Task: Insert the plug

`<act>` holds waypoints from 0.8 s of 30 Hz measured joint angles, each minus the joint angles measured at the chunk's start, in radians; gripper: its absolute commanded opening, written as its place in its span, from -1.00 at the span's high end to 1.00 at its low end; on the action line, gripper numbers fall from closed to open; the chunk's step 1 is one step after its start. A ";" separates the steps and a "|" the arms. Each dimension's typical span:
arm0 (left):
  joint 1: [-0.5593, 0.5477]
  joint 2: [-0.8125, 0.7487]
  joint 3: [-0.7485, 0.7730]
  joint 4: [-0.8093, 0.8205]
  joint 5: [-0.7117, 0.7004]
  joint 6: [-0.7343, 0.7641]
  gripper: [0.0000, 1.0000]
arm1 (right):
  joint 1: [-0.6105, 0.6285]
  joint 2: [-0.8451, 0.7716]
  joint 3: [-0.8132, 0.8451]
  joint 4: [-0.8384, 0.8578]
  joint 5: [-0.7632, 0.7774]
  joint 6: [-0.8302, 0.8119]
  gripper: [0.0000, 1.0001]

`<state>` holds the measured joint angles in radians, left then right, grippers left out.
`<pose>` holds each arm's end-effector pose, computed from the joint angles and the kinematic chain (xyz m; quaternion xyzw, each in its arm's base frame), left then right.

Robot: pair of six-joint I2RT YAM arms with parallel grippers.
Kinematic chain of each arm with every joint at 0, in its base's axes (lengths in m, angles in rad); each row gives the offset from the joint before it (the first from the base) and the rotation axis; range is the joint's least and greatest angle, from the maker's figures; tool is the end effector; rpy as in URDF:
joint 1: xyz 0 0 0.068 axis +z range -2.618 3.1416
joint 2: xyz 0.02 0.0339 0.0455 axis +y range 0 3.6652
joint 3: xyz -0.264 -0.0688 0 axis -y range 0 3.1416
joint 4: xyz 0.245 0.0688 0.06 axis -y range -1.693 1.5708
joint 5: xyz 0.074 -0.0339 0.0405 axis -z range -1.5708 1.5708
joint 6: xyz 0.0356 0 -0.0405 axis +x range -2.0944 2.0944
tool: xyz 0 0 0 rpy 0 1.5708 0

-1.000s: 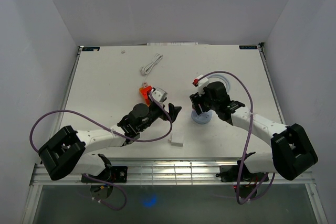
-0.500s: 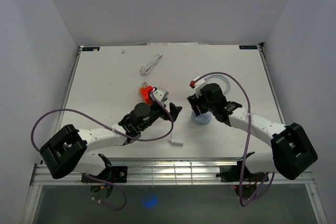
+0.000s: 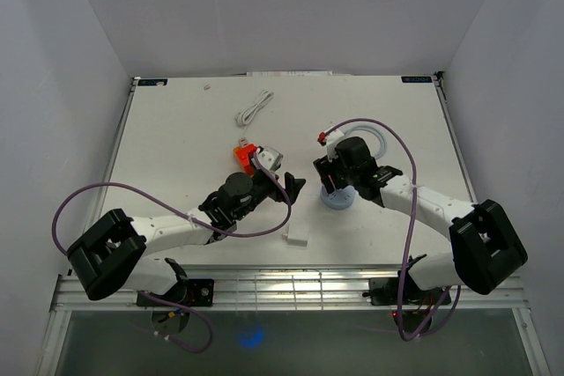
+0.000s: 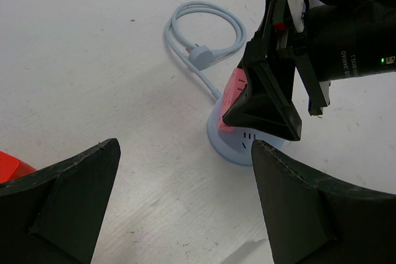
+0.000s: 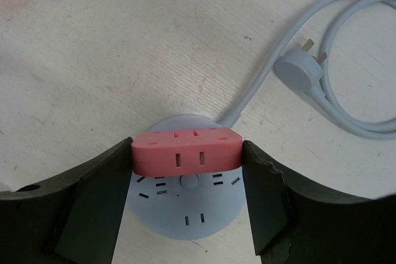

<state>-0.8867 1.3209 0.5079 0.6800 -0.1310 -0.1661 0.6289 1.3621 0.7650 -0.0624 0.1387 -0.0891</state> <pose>0.1774 -0.2102 0.2181 0.2244 0.7179 -0.2876 0.5929 0.2358 0.1654 0.2167 -0.2862 0.8494 0.0571 0.4397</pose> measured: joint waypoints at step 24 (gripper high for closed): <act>0.000 0.000 0.000 0.000 0.000 0.000 -0.96 | 0.068 -0.063 -0.062 0.016 0.099 0.196 0.50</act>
<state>-0.8867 1.3209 0.5079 0.6796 -0.1314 -0.1661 0.6964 1.2995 0.7029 -0.0467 0.2379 0.1066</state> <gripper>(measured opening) 0.975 0.712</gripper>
